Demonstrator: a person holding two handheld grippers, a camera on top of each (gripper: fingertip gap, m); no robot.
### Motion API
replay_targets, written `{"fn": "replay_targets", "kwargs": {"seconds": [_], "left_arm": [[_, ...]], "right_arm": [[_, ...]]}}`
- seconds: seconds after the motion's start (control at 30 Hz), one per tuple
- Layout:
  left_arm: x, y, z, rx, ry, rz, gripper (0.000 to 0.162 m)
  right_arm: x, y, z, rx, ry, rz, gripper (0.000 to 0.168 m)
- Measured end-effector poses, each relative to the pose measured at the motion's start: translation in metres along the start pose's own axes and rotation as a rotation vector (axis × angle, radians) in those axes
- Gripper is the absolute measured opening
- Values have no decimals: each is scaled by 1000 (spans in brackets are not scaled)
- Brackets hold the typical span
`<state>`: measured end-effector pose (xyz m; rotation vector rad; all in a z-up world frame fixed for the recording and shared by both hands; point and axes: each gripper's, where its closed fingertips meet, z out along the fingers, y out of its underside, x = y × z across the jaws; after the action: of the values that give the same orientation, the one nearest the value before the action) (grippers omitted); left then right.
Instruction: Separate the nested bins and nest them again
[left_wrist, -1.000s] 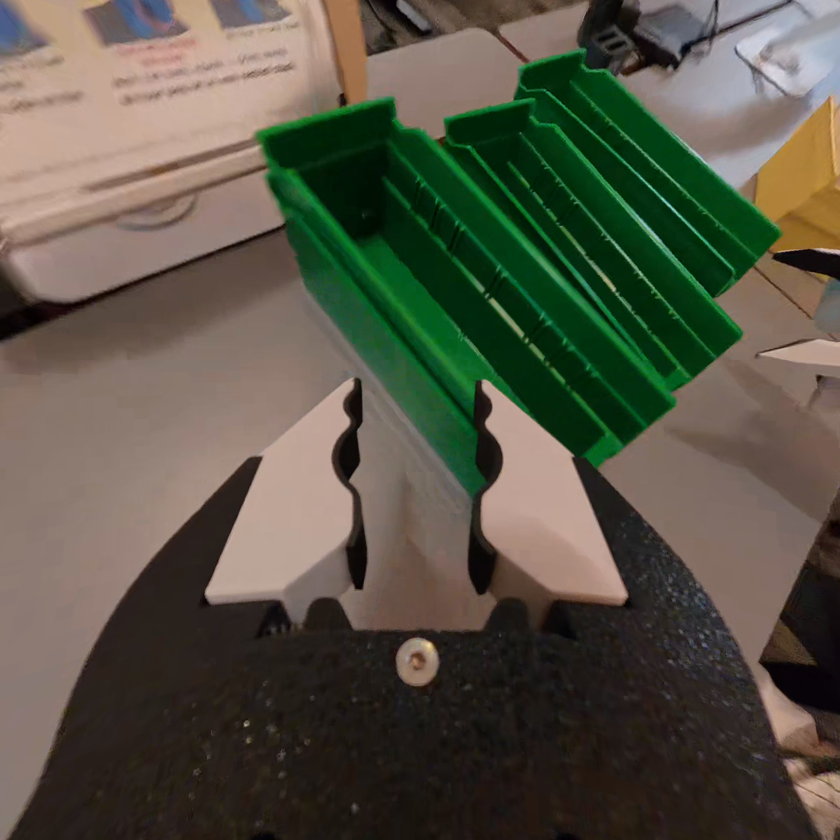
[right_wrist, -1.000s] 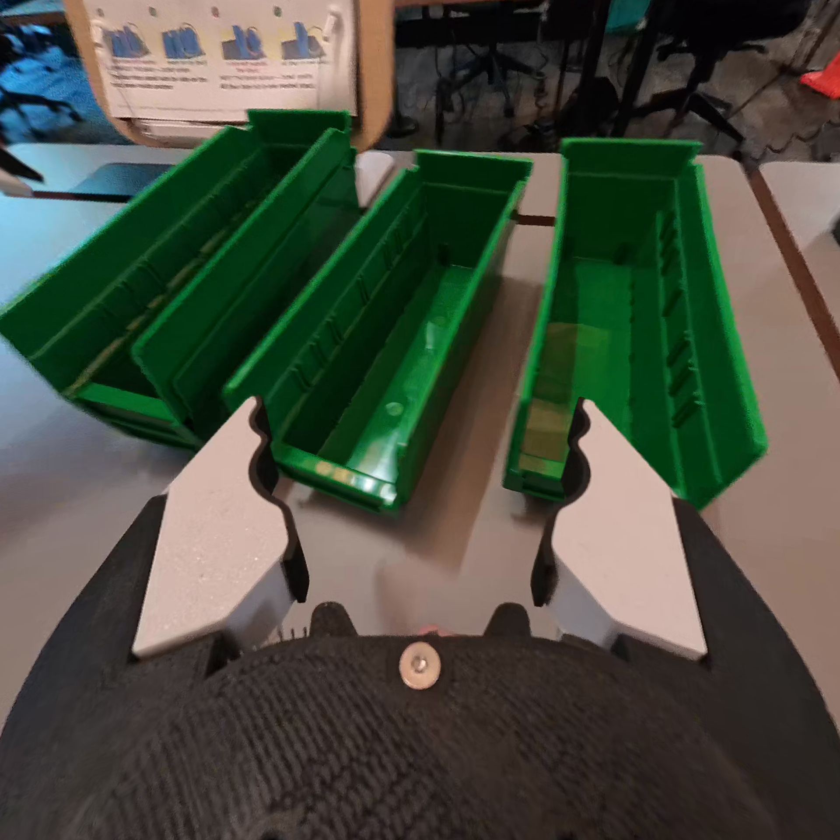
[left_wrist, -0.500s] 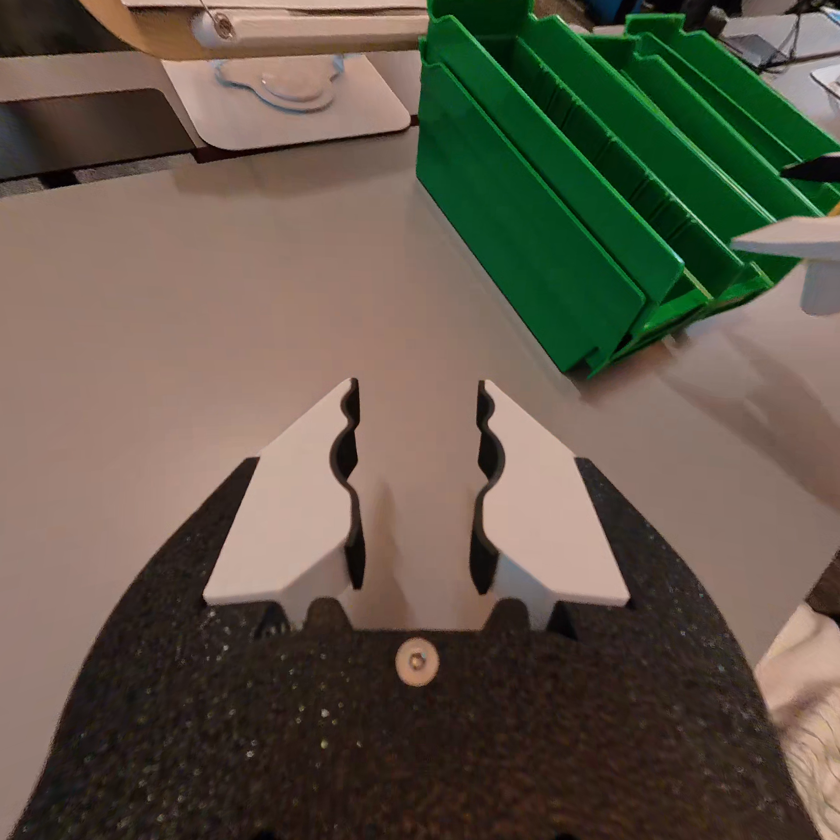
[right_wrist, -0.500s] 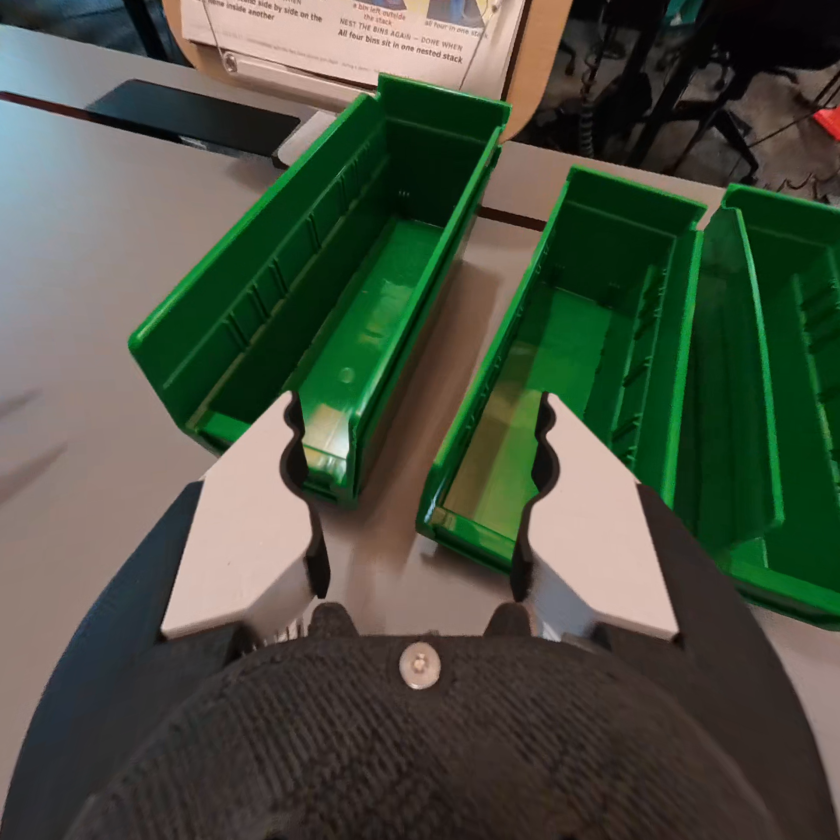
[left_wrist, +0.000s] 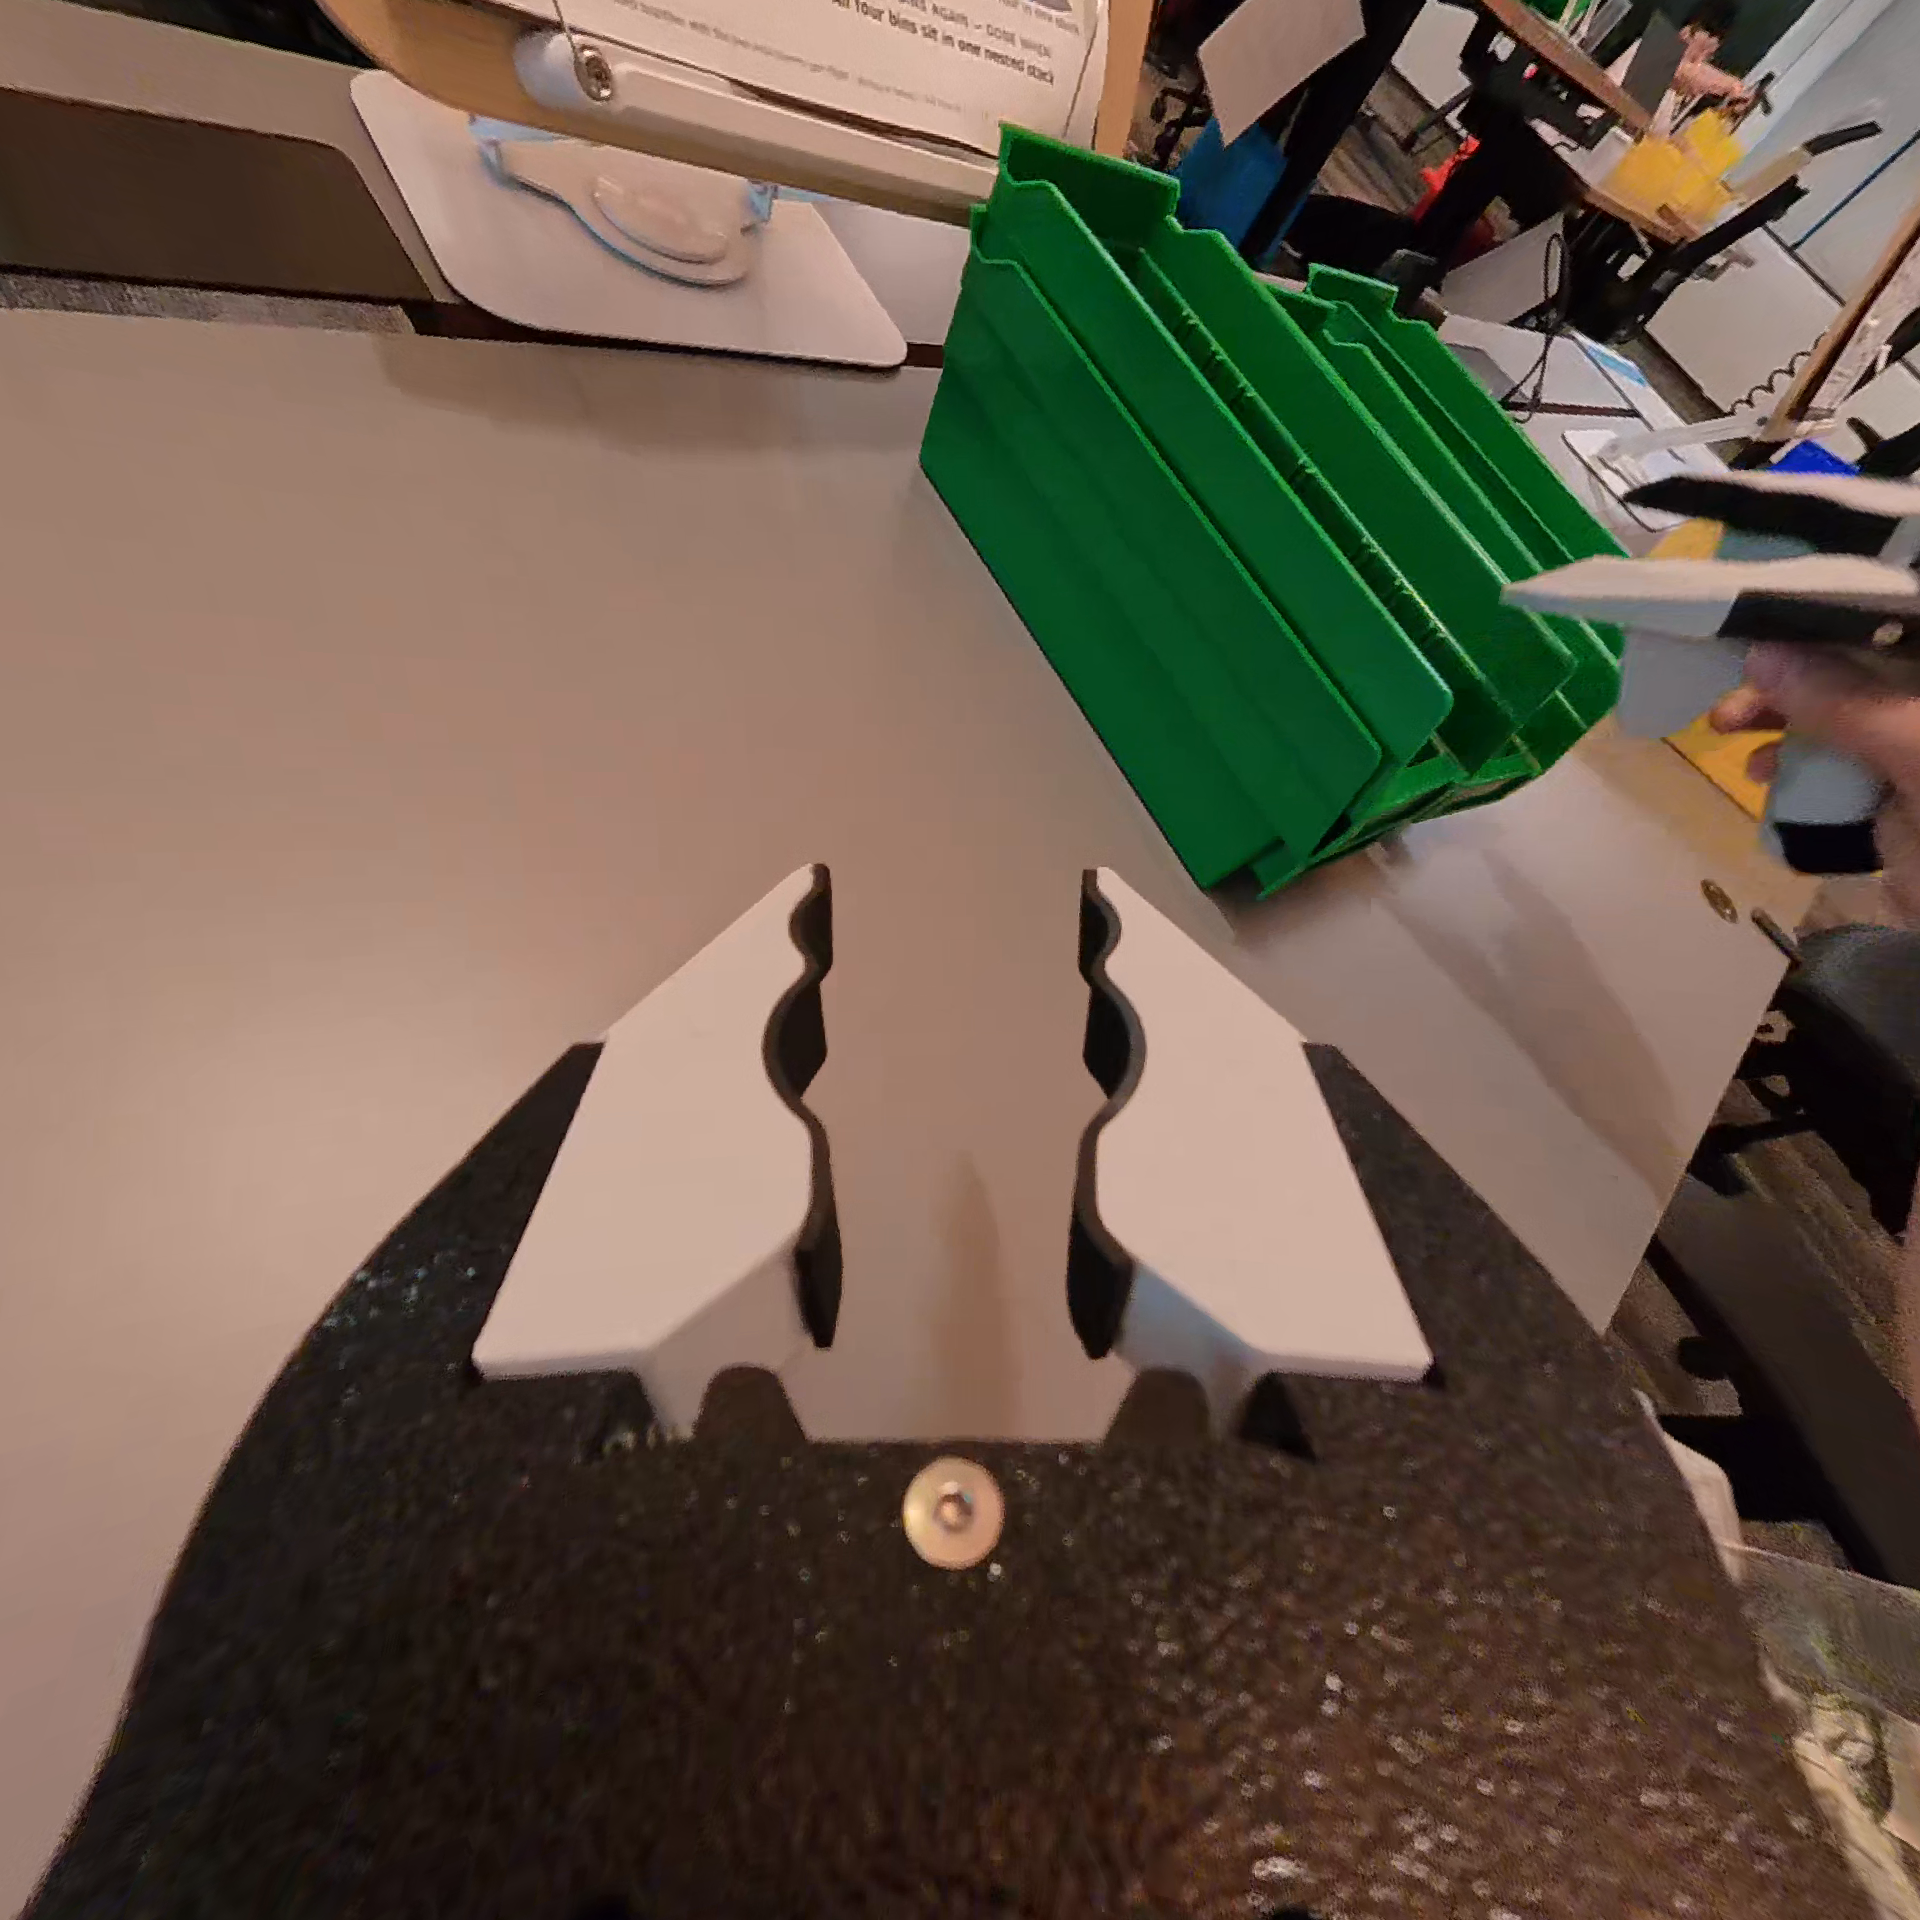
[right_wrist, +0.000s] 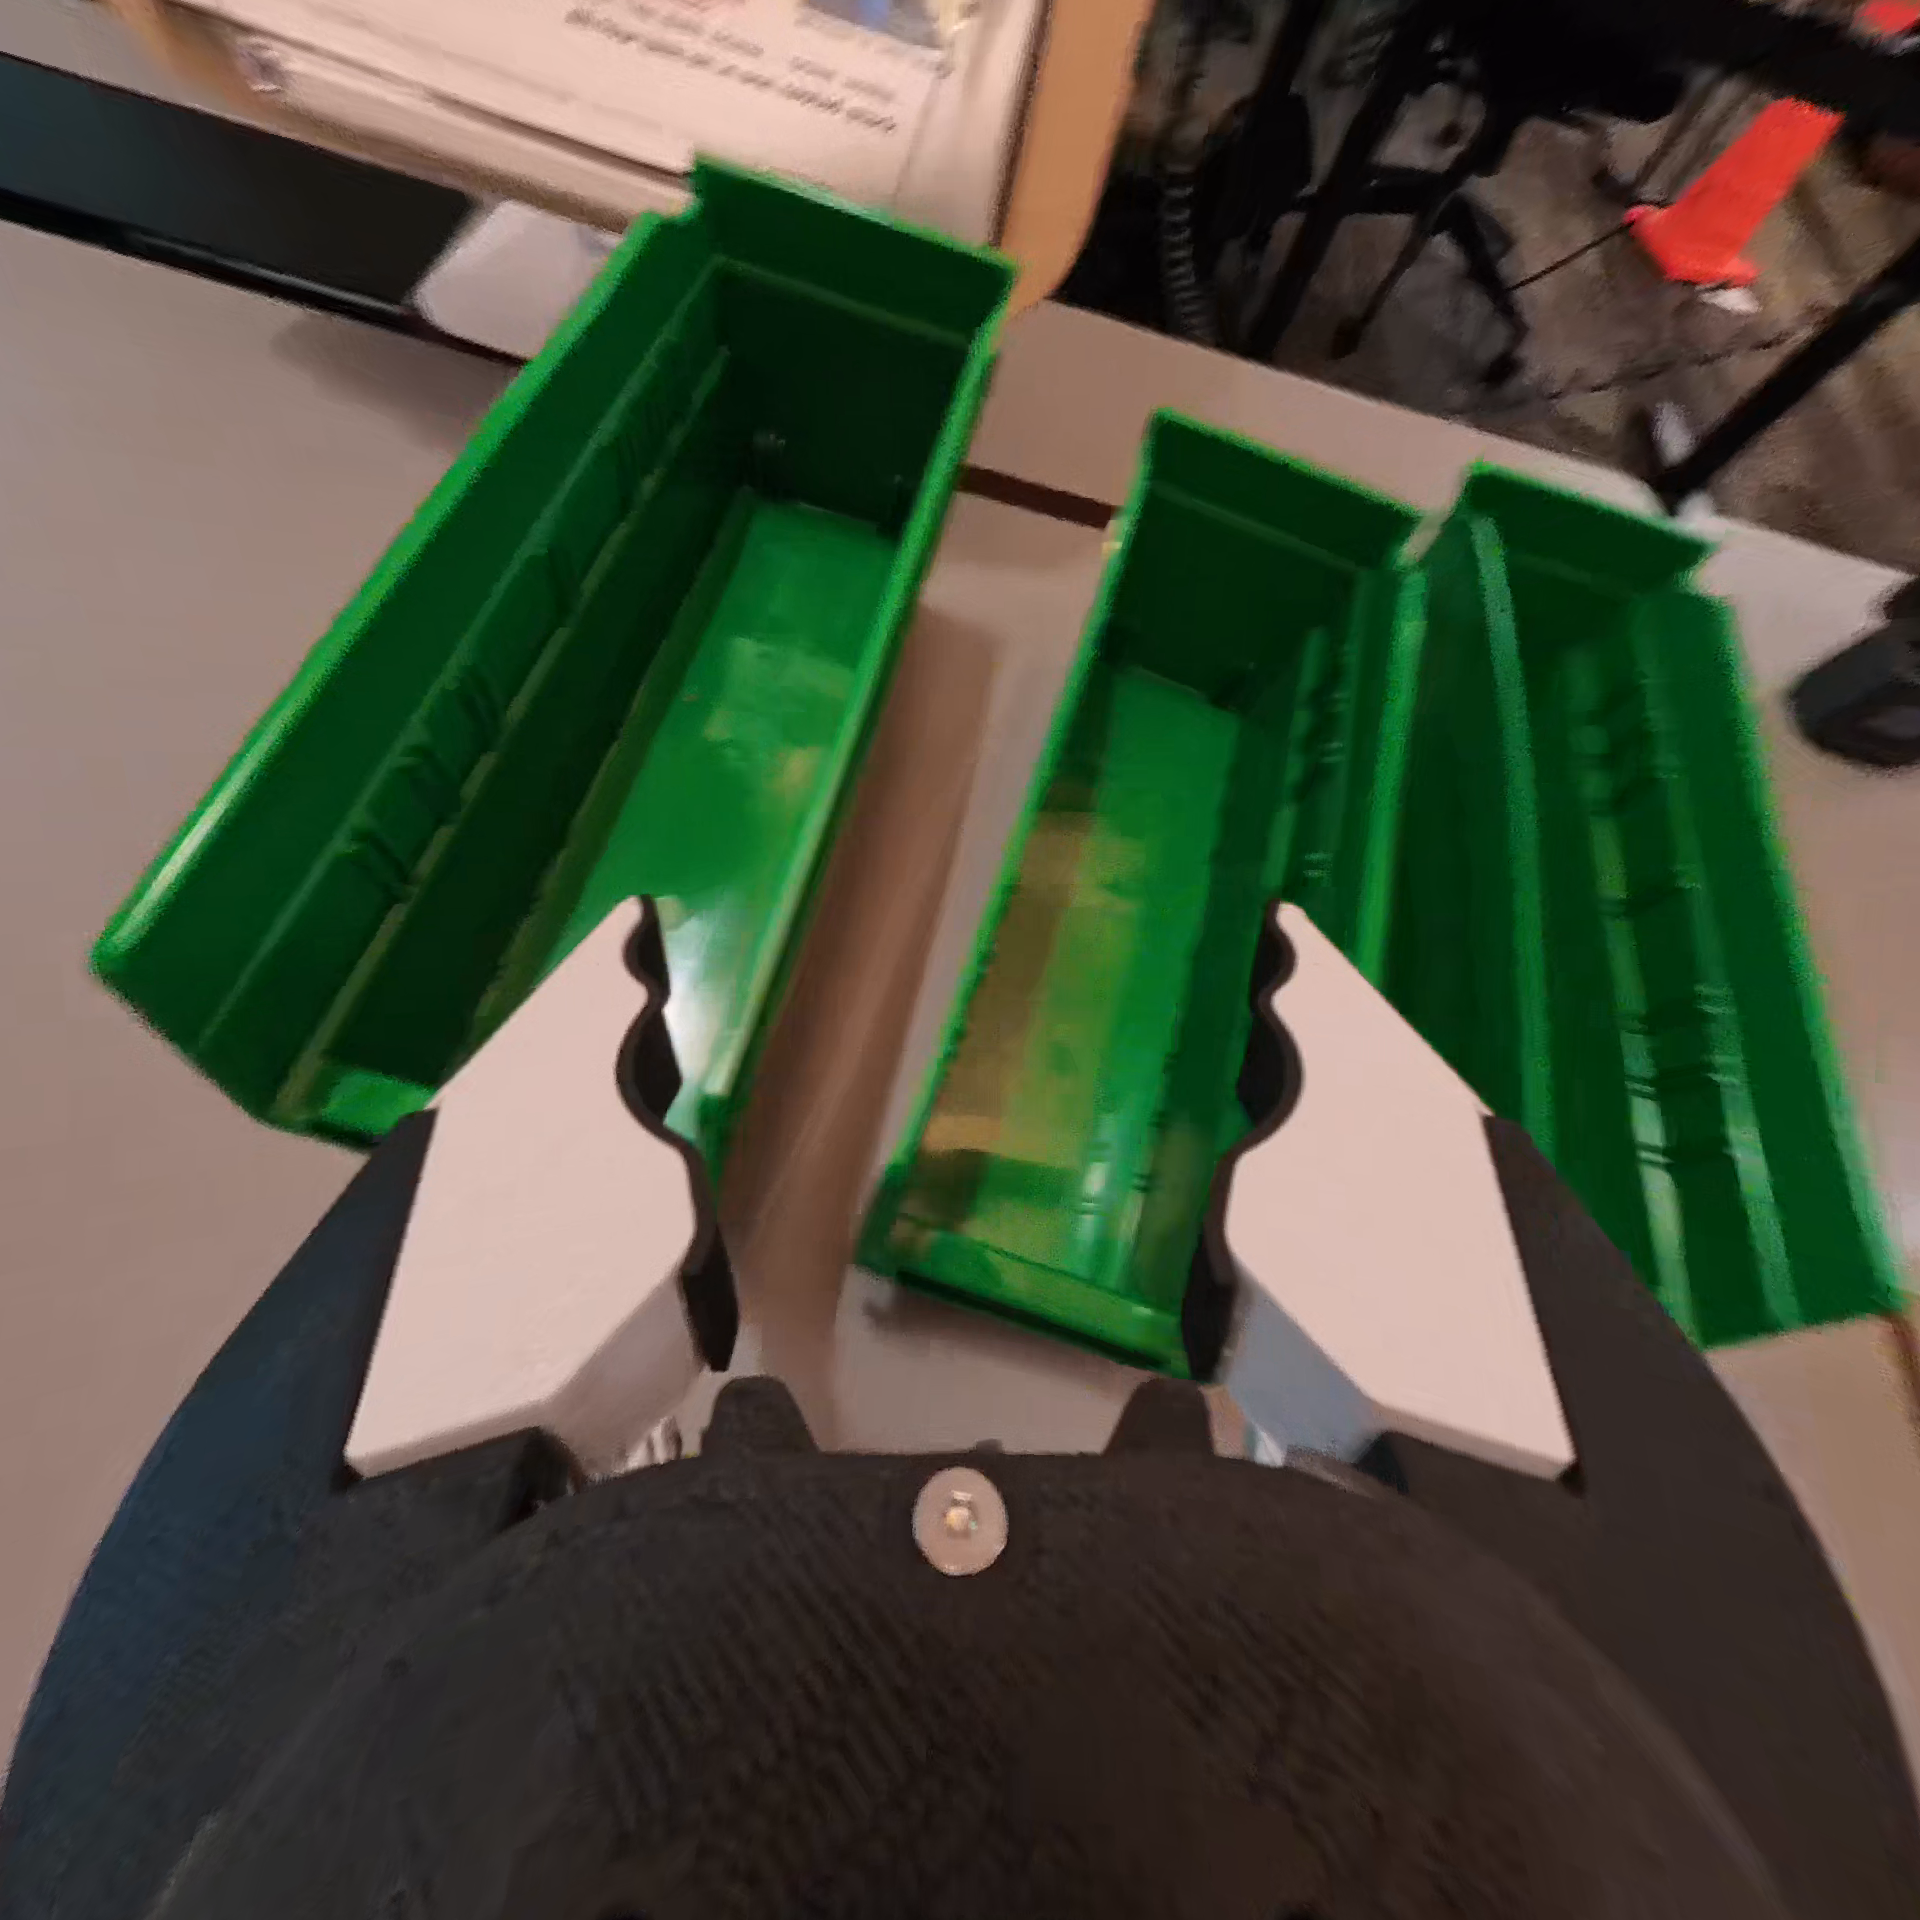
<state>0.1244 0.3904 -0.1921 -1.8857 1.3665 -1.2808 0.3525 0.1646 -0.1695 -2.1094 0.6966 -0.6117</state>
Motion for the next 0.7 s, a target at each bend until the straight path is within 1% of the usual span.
{"fn": "replay_targets", "kwargs": {"seconds": [0.03,0.07,0.1,0.17,0.2,0.23,0.33,0.37,0.43,0.5,0.53,0.6,0.63,0.7], "left_arm": [[2,-1,-1,4,0,13,46],[3,-3,-2,11,-1,26,45],[4,-4,-3,19,-2,33,45],[4,-5,-3,23,-4,31,46],[3,-4,-2,17,-4,26,46],[3,-3,-2,12,-1,23,46],[5,-2,-1,6,5,21,46],[6,-2,-1,3,6,26,46],[6,1,1,-12,2,37,46],[6,3,2,-25,-5,47,46],[6,4,2,-28,-7,51,46],[7,4,2,-31,-9,55,46],[8,4,2,-32,-11,58,46],[9,5,4,-37,-11,64,46]], "right_arm": [[14,-3,-2,-17,42,-7,120],[26,-4,-1,-45,75,-22,128],[38,-7,2,-71,106,-27,132],[59,-7,12,-137,167,22,133],[62,-10,19,-150,158,50,135],[59,-12,27,-160,123,73,144],[49,-5,51,-287,0,117,148],[46,-7,58,-302,-44,133,149],[43,-4,67,-389,-113,178,149],[47,-6,72,-430,-139,176,152],[55,-8,73,-435,-115,173,147],[73,-13,71,-437,-65,173,118],[77,-15,69,-438,-72,190,114],[82,-15,70,-444,-92,232,126]]}}
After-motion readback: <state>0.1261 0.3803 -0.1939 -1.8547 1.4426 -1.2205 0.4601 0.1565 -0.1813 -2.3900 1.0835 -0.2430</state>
